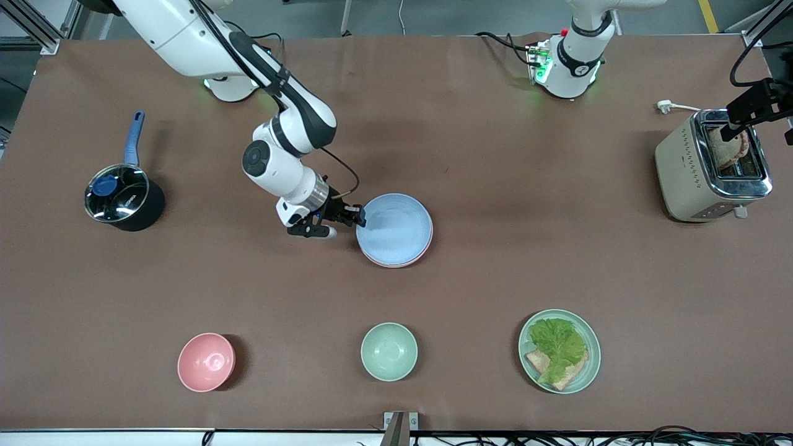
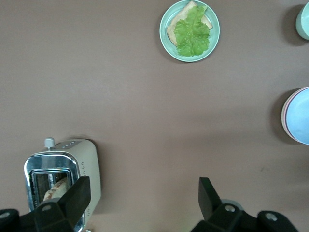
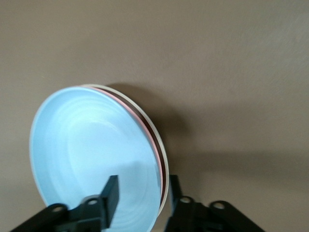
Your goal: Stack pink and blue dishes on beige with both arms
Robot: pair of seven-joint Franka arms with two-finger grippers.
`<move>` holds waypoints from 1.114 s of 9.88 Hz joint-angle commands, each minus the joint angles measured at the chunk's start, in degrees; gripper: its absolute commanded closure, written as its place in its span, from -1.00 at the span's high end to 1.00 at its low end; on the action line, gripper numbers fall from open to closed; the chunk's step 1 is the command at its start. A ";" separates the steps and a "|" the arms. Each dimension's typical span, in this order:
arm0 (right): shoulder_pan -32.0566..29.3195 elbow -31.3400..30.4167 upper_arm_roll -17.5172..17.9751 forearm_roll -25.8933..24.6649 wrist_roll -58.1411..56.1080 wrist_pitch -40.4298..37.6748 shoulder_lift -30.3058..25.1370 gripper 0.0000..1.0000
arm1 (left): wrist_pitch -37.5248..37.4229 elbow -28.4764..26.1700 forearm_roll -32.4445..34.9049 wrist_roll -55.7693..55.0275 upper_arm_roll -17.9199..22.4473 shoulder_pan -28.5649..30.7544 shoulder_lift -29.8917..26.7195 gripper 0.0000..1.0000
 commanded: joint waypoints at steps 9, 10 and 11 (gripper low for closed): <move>-9.84 28.37 -24.07 -18.11 -6.17 -66.31 -26.52 1.00 | 2.40 -3.31 0.07 -9.21 -0.41 0.02 0.22 0.97; -9.84 30.59 -25.75 -19.51 -9.78 -70.12 -27.74 1.00 | 2.40 -3.31 0.07 -9.22 -0.50 0.02 0.31 0.97; -9.84 30.79 -27.15 -20.74 -15.30 -70.85 -29.41 1.00 | 2.40 -3.31 0.33 -9.22 -0.50 -0.06 0.31 0.97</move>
